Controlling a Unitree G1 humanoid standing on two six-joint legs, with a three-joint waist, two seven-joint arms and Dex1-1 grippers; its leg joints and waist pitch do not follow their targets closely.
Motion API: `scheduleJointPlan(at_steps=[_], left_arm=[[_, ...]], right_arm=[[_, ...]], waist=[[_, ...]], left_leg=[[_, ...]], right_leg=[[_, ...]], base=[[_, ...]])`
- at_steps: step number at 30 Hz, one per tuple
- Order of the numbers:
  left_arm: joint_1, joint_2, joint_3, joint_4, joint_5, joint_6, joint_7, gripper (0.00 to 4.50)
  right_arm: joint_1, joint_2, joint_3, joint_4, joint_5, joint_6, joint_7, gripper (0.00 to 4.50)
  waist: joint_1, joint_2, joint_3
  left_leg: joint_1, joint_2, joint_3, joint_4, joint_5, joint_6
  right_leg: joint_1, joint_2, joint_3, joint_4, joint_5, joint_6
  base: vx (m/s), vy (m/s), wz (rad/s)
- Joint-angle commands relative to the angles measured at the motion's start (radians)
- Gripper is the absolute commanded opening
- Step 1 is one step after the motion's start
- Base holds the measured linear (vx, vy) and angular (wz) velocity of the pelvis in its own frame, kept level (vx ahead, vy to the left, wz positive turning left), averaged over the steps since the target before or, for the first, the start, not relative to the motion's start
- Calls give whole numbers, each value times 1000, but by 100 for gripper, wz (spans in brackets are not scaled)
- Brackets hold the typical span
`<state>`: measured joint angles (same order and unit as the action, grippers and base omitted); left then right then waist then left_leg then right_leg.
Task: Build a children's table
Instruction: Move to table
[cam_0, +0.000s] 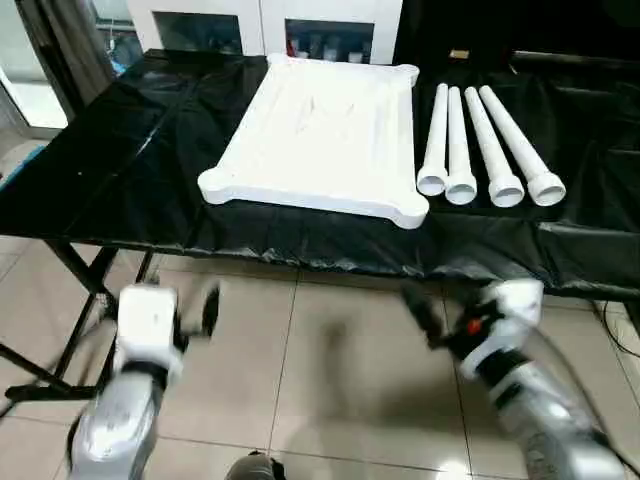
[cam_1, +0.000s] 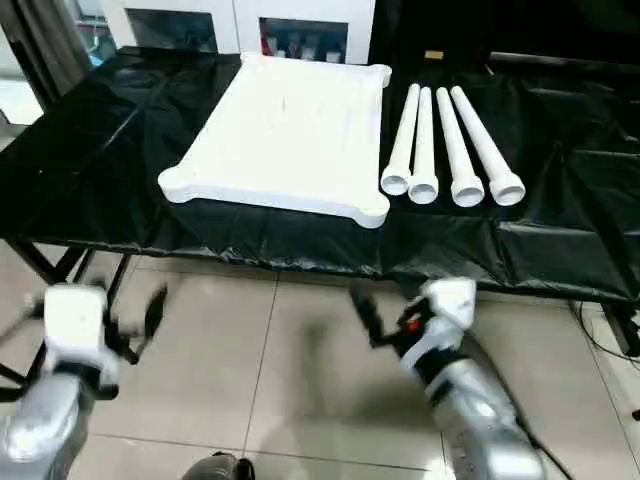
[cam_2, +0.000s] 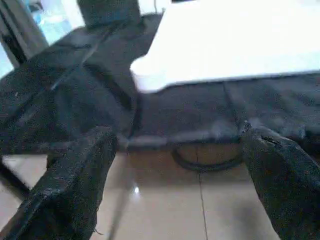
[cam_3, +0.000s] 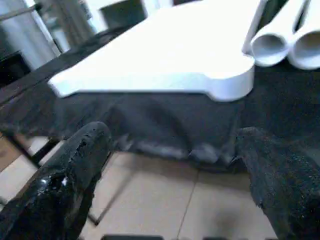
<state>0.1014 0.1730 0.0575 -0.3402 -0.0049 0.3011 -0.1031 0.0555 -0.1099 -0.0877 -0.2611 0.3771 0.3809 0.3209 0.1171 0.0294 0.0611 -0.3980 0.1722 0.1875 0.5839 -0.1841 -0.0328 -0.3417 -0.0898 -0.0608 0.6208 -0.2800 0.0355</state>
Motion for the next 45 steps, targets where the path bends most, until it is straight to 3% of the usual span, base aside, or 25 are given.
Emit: scheduleJointPlan(at_steps=[1,6,8,10,11,12,13,14,17,18,19,20,21,24,26,29,33,34,35,37,39,41,42,44,45], left_arm=[[-42,-12,-25,3,-2,42,17,445],[-144,-29,-17,11,0,129,35,445],[-181,-18,-18,23,9,151,28,445],[-186,-5,-23,26,17,149,22,445],[-189,-3,-23,28,17,149,20,445],[-202,1,-21,44,19,144,19,445],[-210,0,-22,54,20,145,20,445],[-214,-1,-23,58,21,148,22,445],[-227,-11,-35,79,25,156,27,445],[-228,-13,-37,80,23,158,27,445],[-232,-15,-44,85,22,161,23,445],[-232,-14,-50,88,23,161,21,445],[-230,-14,-55,88,25,160,21,445],[-233,-18,-55,95,23,161,20,445],[-242,-21,-66,101,29,162,12,445],[-247,-22,-78,108,34,161,10,445],[-255,-36,-92,118,29,161,17,445],[-255,-38,-97,118,30,161,17,445],[-254,-40,-101,116,29,160,16,445],[-250,-41,-106,110,29,149,12,445],[-247,-40,-109,103,27,135,5,445],[-245,-33,-113,98,20,120,-15,445],[-247,-19,-122,102,18,107,-41,445],[-257,19,-151,113,-2,86,-128,445],[-265,37,-165,119,-15,75,-176,445]], right_arm=[[-33,-4,-26,-25,-6,13,-44,450],[-82,-16,-2,-42,-32,36,-47,450],[-100,-17,28,-32,-46,34,-41,450],[-97,-14,46,-34,-56,27,-41,450],[-97,-12,47,-33,-55,25,-43,450],[-98,3,44,-23,-46,27,-56,450],[-98,4,48,-17,-49,29,-66,450],[-98,2,49,-15,-51,31,-72,450],[-99,-13,51,-20,-65,46,-75,450],[-98,-14,50,-21,-65,48,-74,450],[-98,-13,44,-21,-65,48,-73,450],[-99,-12,41,-17,-66,49,-76,450],[-99,-12,38,-15,-66,49,-79,450],[-100,-12,34,-15,-74,51,-97,450],[-96,-25,35,-23,-76,49,-101,450],[-94,-33,29,-27,-85,53,-105,450],[-100,-42,21,-22,-100,61,-109,450],[-102,-44,21,-22,-99,63,-109,450],[-106,-48,23,-20,-103,62,-108,450],[-113,-60,32,-19,-107,64,-102,450],[-121,-69,37,-15,-102,67,-91,450],[-135,-94,45,-6,-97,65,-59,450],[-143,-114,48,-6,-82,68,-23,450],[-159,-160,52,-14,-46,86,63,450],[-167,-187,58,-18,-33,98,104,450]], waist=[[-10,14,-39],[-20,13,-34],[-6,2,-50],[-19,20,-78],[-29,33,-80],[-97,67,-104],[-115,57,-115],[-107,56,-102],[-82,10,-65],[-73,-2,-55],[-53,-74,-50],[-34,-58,-69],[-41,-64,-56],[-40,-18,-40],[-38,33,-41],[-56,70,-57],[-77,16,-59],[-59,-42,-75],[-26,-58,-73],[-29,-47,-103],[-35,-43,-97],[-34,38,-88],[-55,48,-99],[-44,40,-90],[-41,33,-86]], left_leg=[[67,53,-30,-103,-517,-27],[101,30,-17,-109,-524,7],[-21,-22,-28,-76,-262,163],[-34,-45,-46,-22,3,307],[-5,-47,-65,-27,69,343],[235,36,-175,-21,176,465],[303,145,-284,-7,508,585],[278,163,-291,-10,616,614],[166,49,-144,-52,234,420],[146,-4,-101,-56,101,369],[92,-117,-44,14,-180,276],[70,-132,-75,132,-218,203],[14,-111,-105,170,-136,131],[-4,-63,-130,156,-45,62],[78,-32,-110,9,-92,-55],[199,174,-175,-129,-542,-161],[221,91,6,-118,-289,-104],[151,-34,42,-38,-339,-28],[53,-85,6,76,-331,62],[-44,-69,-93,133,15,72],[-40,-78,-99,94,183,42],[-21,-45,-107,-30,414,96],[-3,69,-172,-16,458,231],[37,161,-219,-21,417,377],[23,133,-200,-21,326,354]], right_leg=[[24,-38,31,-129,-354,-84],[72,-29,25,-175,-520,-72],[180,-60,-13,-201,-319,-18],[228,-59,-71,-205,-121,34],[219,-21,-93,-186,-31,47],[25,75,-92,-34,-63,52],[-86,33,-46,79,-227,77],[-113,8,-18,106,-220,85],[-113,-1,36,70,135,12],[-86,-2,41,5,198,-32],[14,-44,149,-105,-33,-23],[77,-136,240,-136,-382,-139],[114,-120,225,-118,-398,-221],[102,-125,190,-148,-328,-388],[58,47,182,-134,-417,-237],[-78,29,35,116,-125,-23],[-96,-24,-18,21,183,-134],[16,-35,76,-43,130,-209],[104,-151,162,-101,66,-295],[151,-146,142,-20,632,-347],[116,-98,71,13,1031,-280],[54,-4,-32,-3,902,-58],[31,5,-34,52,621,53],[-32,-70,61,39,206,-4],[-23,-76,71,19,187,-46]], base=[[0,0,0],[57,11,-2],[131,13,18],[178,30,47],[261,12,67],[261,12,67],[268,-32,34],[127,-87,-13],[61,-74,-7],[56,-59,3],[159,-60,20],[190,-34,12],[190,-34,12],[157,-5,9],[112,80,-24],[139,114,-48],[177,42,-56],[185,-62,-57],[201,-55,-31],[196,-51,-22],[8,-80,-16],[-174,-46,-30],[-153,-24,-37],[-11,11,-14],[0,0,0]])
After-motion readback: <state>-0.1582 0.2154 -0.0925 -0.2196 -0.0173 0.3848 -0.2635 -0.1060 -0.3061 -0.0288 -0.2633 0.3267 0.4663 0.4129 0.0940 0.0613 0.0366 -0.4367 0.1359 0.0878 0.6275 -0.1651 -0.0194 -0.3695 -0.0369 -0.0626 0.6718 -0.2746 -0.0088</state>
